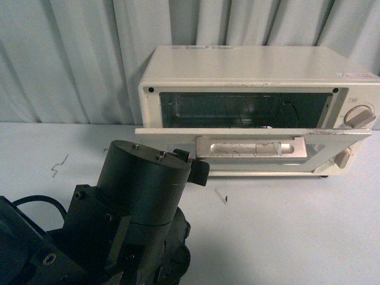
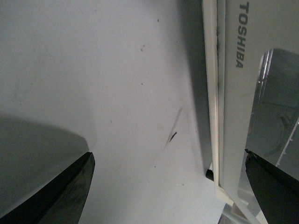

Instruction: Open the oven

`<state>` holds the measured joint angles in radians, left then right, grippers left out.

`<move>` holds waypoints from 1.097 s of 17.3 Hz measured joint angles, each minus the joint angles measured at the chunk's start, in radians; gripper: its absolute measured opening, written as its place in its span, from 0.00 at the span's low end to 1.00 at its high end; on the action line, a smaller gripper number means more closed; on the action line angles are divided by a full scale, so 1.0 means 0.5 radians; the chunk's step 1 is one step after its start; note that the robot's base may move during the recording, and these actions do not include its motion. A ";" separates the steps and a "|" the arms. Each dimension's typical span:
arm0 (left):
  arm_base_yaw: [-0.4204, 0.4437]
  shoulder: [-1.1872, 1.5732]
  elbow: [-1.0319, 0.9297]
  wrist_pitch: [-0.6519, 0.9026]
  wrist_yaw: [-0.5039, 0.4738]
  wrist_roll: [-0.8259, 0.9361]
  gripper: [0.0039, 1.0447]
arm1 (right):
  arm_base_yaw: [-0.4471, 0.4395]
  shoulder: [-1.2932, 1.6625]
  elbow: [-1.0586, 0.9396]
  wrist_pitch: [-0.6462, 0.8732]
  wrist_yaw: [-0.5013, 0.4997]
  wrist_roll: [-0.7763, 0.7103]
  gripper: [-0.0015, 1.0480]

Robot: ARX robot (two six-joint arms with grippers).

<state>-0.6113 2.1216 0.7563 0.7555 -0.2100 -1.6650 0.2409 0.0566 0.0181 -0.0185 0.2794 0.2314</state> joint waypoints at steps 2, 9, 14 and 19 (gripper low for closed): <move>-0.017 0.000 0.001 -0.001 0.010 0.002 0.94 | -0.098 -0.077 -0.013 0.084 -0.178 -0.287 0.02; -0.014 0.000 0.001 0.000 0.014 0.004 0.94 | -0.482 -0.105 -0.013 0.030 -0.559 -0.446 0.02; -0.014 0.000 0.000 0.000 0.014 0.004 0.94 | -0.482 -0.105 -0.013 0.030 -0.558 -0.449 0.02; -0.014 0.000 0.001 0.000 0.014 0.004 0.94 | -0.482 -0.105 -0.013 0.030 -0.558 -0.452 0.30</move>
<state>-0.6182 2.1216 0.7567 0.7555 -0.2031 -1.6630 -0.0002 0.0040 0.0116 -0.0036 0.0002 0.0055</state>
